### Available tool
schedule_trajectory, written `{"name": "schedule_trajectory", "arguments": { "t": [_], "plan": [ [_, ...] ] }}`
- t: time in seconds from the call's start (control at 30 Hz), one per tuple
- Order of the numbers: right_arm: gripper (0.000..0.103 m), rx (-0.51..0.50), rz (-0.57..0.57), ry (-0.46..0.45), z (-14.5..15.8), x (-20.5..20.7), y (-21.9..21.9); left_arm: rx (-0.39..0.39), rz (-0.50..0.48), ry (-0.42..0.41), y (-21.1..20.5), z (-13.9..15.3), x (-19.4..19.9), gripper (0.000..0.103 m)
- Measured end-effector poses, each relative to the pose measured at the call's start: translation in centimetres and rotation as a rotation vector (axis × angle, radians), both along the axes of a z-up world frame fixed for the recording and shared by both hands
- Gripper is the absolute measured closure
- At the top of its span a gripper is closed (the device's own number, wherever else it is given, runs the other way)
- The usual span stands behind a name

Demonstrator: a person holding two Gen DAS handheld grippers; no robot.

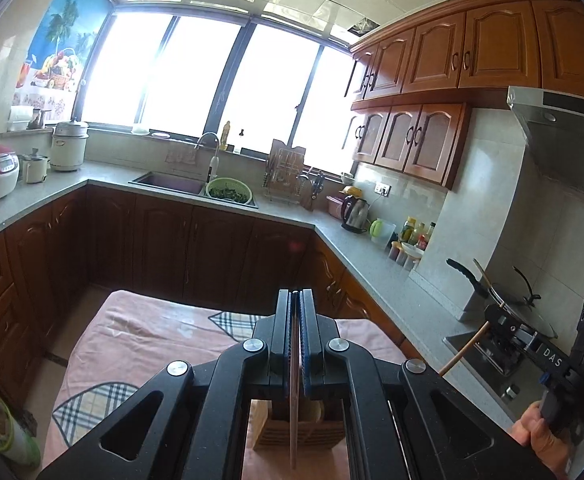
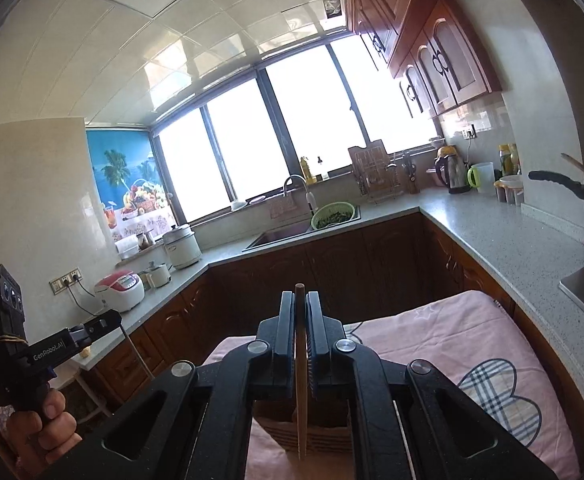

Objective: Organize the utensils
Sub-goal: 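Lift the held chopsticks with both tools and carry them toward the wooden holder, then lower the chopsticks into the holder slots and open both tools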

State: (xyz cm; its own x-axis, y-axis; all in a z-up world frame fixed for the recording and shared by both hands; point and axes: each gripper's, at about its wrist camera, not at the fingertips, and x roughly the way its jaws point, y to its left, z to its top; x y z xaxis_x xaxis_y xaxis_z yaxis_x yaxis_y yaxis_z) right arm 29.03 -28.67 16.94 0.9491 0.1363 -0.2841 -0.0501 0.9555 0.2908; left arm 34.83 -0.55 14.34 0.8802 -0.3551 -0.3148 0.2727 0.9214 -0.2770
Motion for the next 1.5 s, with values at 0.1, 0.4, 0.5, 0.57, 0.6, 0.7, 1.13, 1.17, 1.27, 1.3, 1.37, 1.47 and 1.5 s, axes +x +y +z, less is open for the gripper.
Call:
{"name": "schedule_trajectory", "arguments": {
  "t": [0.1,0.4,0.5,0.57,0.6,0.7,1.13,1.17,1.27,1.3,1.37,1.47,1.5],
  "plan": [
    [0.098,0.005,-0.029,-0.014,0.5,1.8,-0.8,-0.006,0.022,-0.019,-0.9,-0.6,2.3,0.102],
    [0.098,0.058,-0.081,0.036,-3.9,6.1,-2.9,-0.068,0.114,0.034,-3.3,-7.5,10.3,0.101],
    [0.098,0.082,-0.093,0.051,-6.1,6.9,-3.4,-0.081,0.142,0.069,-4.5,-10.1,12.6,0.102],
    [0.098,0.091,-0.103,0.056,-7.2,7.4,-3.5,-0.092,0.153,0.089,-5.2,-11.3,13.8,0.102],
    [0.098,0.099,-0.105,0.058,-7.7,7.5,-3.6,-0.098,0.157,0.098,-5.6,-12.1,14.3,0.102],
    [0.098,0.113,-0.105,0.073,-9.1,8.0,-3.5,-0.113,0.157,0.123,-6.7,-13.5,15.6,0.101],
    [0.098,0.104,-0.102,0.128,-11.1,8.9,-3.2,-0.069,0.147,0.175,-8.5,-14.8,18.4,0.101],
    [0.098,0.104,-0.102,0.13,-11.0,9.0,-3.2,-0.073,0.144,0.18,-8.7,-14.8,18.8,0.101],
    [0.098,0.101,-0.104,0.139,-11.1,8.9,-3.2,-0.07,0.139,0.181,-7.3,-14.0,18.1,0.101],
    [0.098,0.104,-0.103,0.14,-11.1,8.9,-3.3,-0.064,0.139,0.18,-7.6,-14.0,18.4,0.101],
    [0.098,0.108,-0.102,0.146,-11.0,9.0,-3.4,-0.061,0.135,0.18,-6.3,-13.7,17.2,0.101],
    [0.092,0.106,-0.092,0.152,-10.9,9.1,-3.3,-0.064,0.133,0.19,-5.2,-13.9,16.3,0.101],
    [0.092,0.108,-0.091,0.152,-10.8,9.0,-3.3,-0.071,0.129,0.194,-5.0,-13.8,16.2,0.099]
  ]
}}
